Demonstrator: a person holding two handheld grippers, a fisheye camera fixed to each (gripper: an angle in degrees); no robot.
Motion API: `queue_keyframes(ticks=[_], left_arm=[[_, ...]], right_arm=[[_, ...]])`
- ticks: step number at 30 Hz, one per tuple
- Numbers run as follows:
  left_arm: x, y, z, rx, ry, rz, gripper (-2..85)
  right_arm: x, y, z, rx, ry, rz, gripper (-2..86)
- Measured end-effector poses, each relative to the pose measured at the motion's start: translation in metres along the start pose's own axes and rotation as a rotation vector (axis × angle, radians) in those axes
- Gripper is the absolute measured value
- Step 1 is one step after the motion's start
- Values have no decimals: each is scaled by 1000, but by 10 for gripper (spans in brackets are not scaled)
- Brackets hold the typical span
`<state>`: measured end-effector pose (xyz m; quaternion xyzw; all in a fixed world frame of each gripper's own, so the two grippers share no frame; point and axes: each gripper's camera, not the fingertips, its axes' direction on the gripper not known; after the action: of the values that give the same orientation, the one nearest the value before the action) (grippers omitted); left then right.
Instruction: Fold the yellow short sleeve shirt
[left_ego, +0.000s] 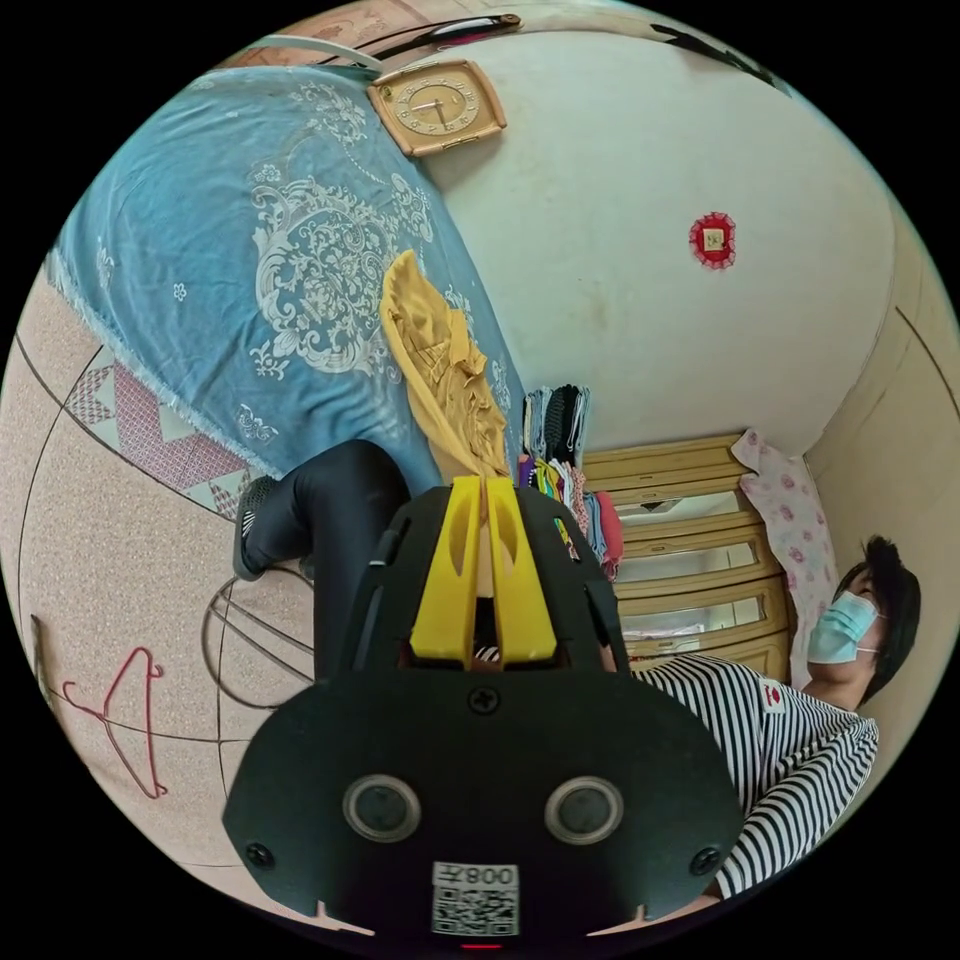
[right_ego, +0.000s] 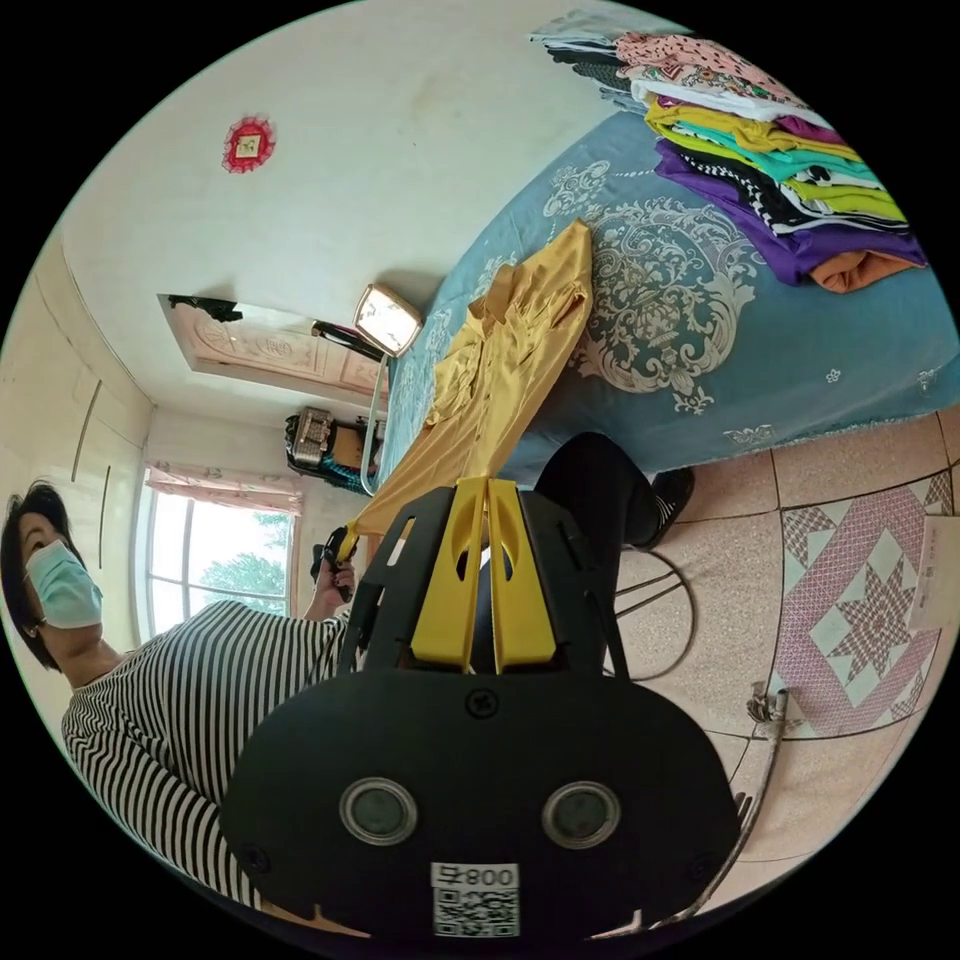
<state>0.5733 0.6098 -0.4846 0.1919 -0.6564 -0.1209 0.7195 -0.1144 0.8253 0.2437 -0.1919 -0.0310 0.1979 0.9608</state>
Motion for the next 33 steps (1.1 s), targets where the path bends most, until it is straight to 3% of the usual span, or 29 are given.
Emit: queue_keyframes(ticks=[9, 16, 25, 33], left_arm=[[17, -43, 27, 4, 22, -14, 6], [45, -129, 72, 7, 41, 15, 6], [91, -303, 171, 9, 0, 99, 8], [77, -453, 282, 26, -116, 59, 20]], right_arm=[[-1, -57, -2, 0, -28, -2, 1], [-17, -150, -1, 19, -55, -23, 1], [-63, -357, 18, 17, 4, -102, 1], [-70, -575, 91, -65, 137, -10, 5]])
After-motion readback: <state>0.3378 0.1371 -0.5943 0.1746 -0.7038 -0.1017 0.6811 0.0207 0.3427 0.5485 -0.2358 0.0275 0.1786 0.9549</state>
